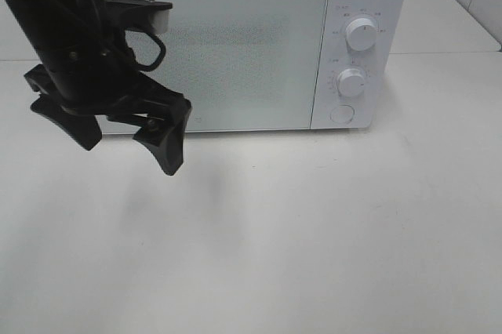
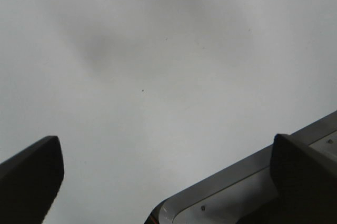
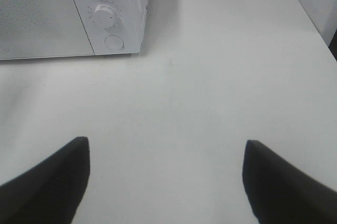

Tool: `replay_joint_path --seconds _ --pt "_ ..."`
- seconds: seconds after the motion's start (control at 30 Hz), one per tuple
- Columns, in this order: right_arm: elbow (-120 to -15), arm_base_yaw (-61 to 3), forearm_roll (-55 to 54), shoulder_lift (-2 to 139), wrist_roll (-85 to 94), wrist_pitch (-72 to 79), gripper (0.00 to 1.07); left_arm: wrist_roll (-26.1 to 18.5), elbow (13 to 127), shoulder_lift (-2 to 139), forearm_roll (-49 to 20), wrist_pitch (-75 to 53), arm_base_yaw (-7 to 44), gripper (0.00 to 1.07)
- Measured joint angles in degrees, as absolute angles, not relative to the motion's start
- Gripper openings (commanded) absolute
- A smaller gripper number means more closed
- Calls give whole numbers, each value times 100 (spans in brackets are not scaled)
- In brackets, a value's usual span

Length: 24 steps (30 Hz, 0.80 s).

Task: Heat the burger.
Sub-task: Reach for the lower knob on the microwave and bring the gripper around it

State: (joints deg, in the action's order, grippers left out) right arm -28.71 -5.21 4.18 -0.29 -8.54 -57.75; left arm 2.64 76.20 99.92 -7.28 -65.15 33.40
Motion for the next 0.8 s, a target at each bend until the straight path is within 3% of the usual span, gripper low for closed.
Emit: replay_joint_path --seconds 0.37,0.8 --pt "-2871 -521 418 -29 -854 -5775 75 40 7471 9414 -831 -6927 2395 101" --pt "-2871 -521 418 -29 -854 -5775 75 -430 5999 7666 -1014 -6927 275 101"
